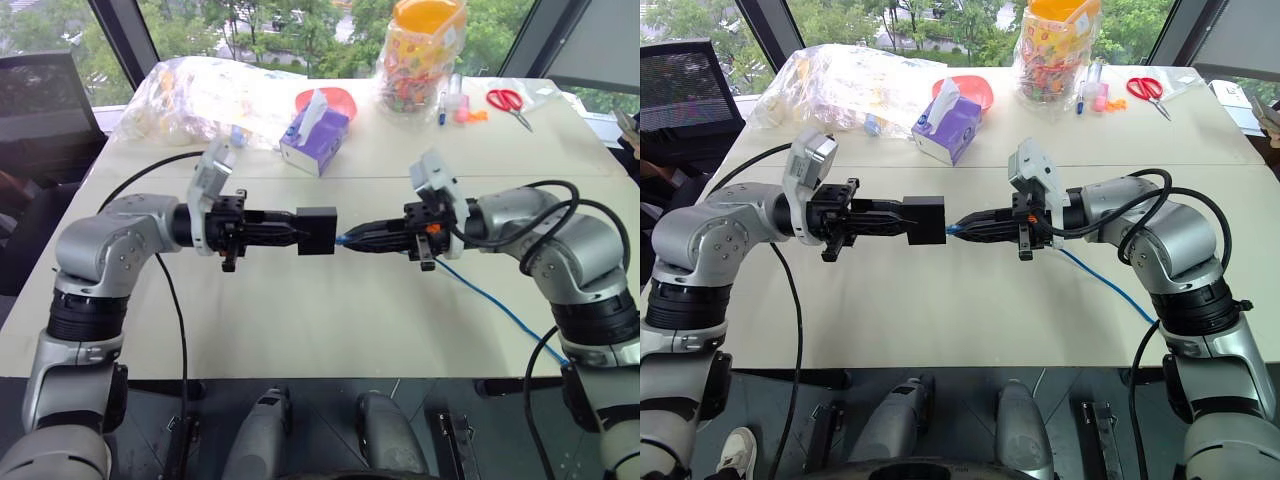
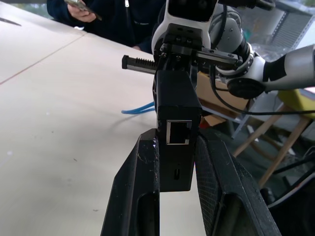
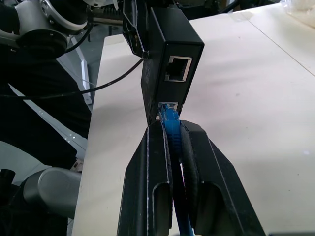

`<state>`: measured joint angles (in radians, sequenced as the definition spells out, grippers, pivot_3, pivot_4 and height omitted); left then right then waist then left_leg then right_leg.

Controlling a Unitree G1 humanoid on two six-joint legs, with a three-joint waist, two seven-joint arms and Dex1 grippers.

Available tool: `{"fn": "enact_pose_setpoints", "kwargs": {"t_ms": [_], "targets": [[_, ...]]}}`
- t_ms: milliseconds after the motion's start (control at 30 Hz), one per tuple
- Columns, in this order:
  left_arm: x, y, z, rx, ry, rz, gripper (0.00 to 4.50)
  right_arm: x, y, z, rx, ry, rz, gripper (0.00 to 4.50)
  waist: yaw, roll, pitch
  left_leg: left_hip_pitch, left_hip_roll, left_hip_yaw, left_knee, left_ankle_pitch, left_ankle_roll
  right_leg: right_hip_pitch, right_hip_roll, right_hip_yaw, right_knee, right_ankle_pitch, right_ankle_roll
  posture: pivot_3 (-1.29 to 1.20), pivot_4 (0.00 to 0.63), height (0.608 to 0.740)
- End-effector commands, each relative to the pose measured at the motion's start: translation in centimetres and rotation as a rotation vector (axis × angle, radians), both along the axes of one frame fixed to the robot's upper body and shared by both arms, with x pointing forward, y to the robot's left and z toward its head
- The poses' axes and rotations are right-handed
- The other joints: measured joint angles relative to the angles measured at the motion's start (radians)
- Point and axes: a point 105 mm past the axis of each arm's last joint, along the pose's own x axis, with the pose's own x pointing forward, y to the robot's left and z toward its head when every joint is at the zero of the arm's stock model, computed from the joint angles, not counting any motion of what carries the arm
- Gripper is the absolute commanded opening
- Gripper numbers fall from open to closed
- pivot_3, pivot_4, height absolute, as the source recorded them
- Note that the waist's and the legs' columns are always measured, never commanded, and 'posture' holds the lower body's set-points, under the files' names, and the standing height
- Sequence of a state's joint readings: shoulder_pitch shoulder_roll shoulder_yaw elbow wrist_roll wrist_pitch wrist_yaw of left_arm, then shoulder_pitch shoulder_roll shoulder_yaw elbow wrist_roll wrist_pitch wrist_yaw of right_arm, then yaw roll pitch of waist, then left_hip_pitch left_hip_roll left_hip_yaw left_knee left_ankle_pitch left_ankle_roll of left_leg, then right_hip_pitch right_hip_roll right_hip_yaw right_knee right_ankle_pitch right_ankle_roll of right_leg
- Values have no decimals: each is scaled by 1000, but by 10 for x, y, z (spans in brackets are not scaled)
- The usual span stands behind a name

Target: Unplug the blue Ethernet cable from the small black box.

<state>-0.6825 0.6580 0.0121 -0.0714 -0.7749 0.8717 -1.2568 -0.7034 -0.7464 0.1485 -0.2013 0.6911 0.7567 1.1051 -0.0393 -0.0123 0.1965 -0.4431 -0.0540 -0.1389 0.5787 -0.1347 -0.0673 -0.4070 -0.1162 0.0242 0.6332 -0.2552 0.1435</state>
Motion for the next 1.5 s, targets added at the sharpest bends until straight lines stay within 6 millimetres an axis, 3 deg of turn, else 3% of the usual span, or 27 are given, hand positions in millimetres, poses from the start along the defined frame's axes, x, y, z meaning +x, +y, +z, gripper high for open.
{"fn": "enact_pose_setpoints", "kwargs": {"t_ms": [33,233,333,433,1067,1167,1267,1500], "targets": [[-12,8,24,-59,-51,-58,420,20,-29,-2,-58,-26,-186,106,0,0,0,0,0,0,0,0,0,0,0,0,0,0,0,0,150,728],[-5,4,16,-35,-144,-16,420,5,-16,7,31,63,-120,106,1,0,0,0,0,0,0,0,0,0,0,0,0,0,0,0,150,728],[-4,1,15,-38,-169,-14,420,-1,-11,10,75,110,-100,1155,4,0,0,0,0,0,0,0,0,0,0,0,0,0,0,0,150,728],[-4,-2,16,-48,-185,-20,420,-5,-7,10,80,141,-100,2516,5,0,0,0,0,0,0,0,0,0,-1,0,0,0,-1,0,150,728],[-6,-5,9,-45,-184,-38,420,-17,4,23,149,203,-54,2516,4,0,0,-1,0,0,0,0,0,0,-1,0,-1,0,-1,0,150,728],[-6,-5,9,-46,-185,-36,420,-18,5,22,144,202,-50,1653,5,0,0,-1,0,0,0,0,0,0,-1,0,-1,0,-1,0,150,728],[-6,-5,9,-46,-187,-35,420,-18,6,21,140,202,-49,173,4,0,0,-1,0,0,0,0,0,0,-1,0,-1,0,-1,0,150,728],[-5,-6,9,-45,-187,-35,420,-19,7,22,140,201,-47,173,4,0,0,-1,0,0,0,0,0,0,-1,0,-1,0,-1,0,150,728]]}}
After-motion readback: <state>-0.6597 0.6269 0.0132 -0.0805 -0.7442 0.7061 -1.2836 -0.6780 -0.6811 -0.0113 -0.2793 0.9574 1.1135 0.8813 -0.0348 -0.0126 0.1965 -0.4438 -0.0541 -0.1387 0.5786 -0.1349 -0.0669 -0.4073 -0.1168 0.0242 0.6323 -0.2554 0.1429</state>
